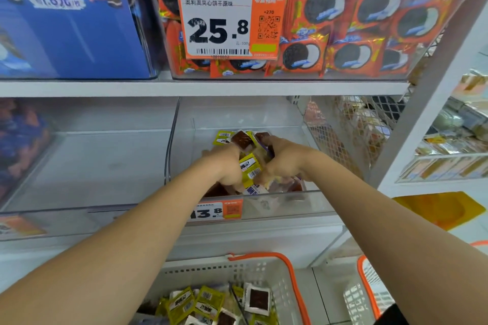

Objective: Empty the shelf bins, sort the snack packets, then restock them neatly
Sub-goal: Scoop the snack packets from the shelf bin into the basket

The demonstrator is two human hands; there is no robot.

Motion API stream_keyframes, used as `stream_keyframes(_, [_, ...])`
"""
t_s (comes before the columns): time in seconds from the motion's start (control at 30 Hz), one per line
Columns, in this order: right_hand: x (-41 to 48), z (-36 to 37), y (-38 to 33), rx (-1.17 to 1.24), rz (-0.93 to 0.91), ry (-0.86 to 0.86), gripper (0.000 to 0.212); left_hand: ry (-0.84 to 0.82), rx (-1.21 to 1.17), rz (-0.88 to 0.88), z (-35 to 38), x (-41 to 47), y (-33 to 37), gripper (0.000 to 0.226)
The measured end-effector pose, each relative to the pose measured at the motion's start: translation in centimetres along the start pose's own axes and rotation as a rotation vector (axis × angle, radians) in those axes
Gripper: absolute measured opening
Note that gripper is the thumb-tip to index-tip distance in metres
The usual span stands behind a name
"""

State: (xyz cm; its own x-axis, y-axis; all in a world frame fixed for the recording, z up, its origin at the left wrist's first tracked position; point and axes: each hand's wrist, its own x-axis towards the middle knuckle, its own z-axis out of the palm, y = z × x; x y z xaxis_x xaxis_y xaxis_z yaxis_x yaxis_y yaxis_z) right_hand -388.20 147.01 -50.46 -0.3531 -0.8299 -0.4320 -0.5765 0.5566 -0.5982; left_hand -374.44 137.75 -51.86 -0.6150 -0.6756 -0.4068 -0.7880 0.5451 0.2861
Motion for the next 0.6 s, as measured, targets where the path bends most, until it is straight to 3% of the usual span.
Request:
stream_keyframes(0.17, [-1.5, -0.1, -0.5, -0.056, -0.012, -0.020, 0.042, -0.141, -0.047, -0.001, -1.4, -2.5, -0.9, 0.055])
stream_keyframes(0.3, [-1.8, 0.7, -0.9, -0.083, -0.028, -0.017, 0.035, -0.096, 0.033, -0.014, -0.9, -3.5, -0.4, 0.034])
stream_keyframes(0.47, [-1.0, 2.0, -0.8, -0.325, -0.066, 0.045, 0.088, -0.027, 0.089, -0.057, -0.2, -3.9, -0.4, 0.032])
stream_keyframes(0.6, [-0.4, 1.6, -0.7, -0.249, -0.111, 0.062, 0.113, -0.004, 0.069, -0.076, -0.2, -3.4, -0.6, 0.028])
